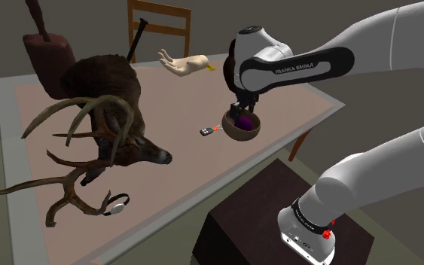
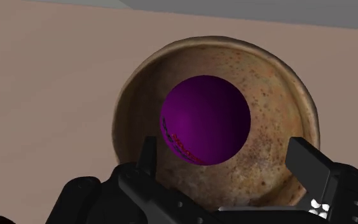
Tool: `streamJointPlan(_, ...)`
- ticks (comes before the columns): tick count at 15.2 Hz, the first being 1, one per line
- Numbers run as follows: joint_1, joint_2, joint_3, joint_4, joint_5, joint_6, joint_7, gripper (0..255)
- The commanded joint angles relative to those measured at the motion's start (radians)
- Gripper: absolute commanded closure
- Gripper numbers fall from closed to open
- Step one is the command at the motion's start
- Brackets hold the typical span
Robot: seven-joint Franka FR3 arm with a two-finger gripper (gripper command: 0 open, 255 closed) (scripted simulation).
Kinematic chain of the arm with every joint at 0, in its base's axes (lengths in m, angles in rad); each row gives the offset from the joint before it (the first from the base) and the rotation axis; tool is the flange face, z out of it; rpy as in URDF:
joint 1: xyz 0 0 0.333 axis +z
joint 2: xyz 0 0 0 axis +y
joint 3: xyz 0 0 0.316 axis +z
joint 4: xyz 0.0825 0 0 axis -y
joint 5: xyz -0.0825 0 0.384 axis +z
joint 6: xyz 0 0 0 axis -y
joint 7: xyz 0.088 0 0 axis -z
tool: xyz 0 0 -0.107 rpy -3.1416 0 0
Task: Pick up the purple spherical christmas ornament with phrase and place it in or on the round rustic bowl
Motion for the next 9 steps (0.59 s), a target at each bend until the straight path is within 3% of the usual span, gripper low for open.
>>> streamJointPlan(1,-0.001,0.010,-0.002,-0.021,-0.004,0.031,-0.001,0)
streamJointPlan(9,-0.006,0.023,-0.005,-0.045,-0.013,0.067,0.004,0)
